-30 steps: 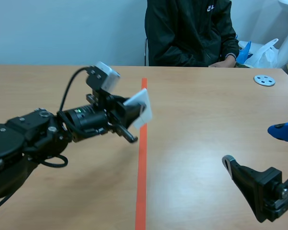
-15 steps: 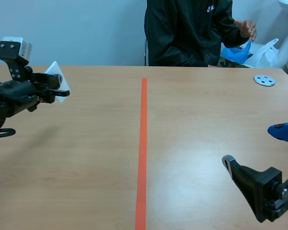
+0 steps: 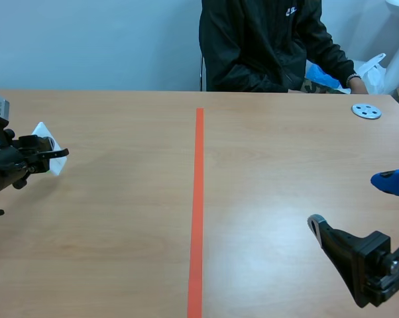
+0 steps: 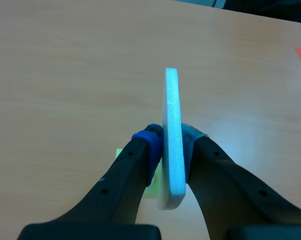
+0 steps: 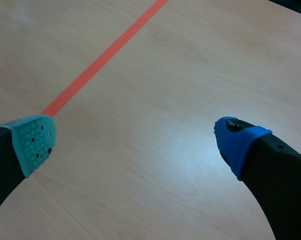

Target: Sort the leaf by its shape. The table is split by an orange tape line. A compound leaf with several leaflets goes to the left side, a simple leaf with one blade goes to the right side. Return to the home posture when a red brick is placed on the table.

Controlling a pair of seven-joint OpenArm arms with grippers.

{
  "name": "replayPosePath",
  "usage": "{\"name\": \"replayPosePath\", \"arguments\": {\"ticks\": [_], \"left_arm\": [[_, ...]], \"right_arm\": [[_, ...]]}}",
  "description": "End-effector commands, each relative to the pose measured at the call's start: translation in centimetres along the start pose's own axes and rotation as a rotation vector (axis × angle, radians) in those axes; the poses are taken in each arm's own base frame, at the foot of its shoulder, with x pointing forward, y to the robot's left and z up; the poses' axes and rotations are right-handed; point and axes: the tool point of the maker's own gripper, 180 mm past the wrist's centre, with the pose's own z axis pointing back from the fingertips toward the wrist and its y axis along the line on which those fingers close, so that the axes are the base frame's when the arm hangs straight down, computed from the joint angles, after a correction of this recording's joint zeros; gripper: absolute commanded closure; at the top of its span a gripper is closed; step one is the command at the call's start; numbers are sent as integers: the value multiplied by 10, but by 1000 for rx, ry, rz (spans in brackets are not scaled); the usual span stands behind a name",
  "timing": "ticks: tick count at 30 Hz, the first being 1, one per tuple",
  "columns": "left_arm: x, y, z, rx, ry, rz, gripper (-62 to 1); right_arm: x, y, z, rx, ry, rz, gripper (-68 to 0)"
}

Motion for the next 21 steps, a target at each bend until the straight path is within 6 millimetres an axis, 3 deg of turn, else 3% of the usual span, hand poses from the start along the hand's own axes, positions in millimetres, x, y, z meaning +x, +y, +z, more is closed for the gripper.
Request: {"name": "replayPosePath", "arguments": {"ticks": [1, 16, 21], "left_arm": [[19, 1, -4, 3, -63, 24, -53], [8, 17, -1, 45, -67, 28, -58], [4, 17, -1, 44, -41, 28, -93]], "right_arm": [[12, -5, -1, -13, -39, 9, -679], [12, -4, -1, -12, -39, 9, -679], [11, -4, -1, -12, -35, 9, -679]]}}
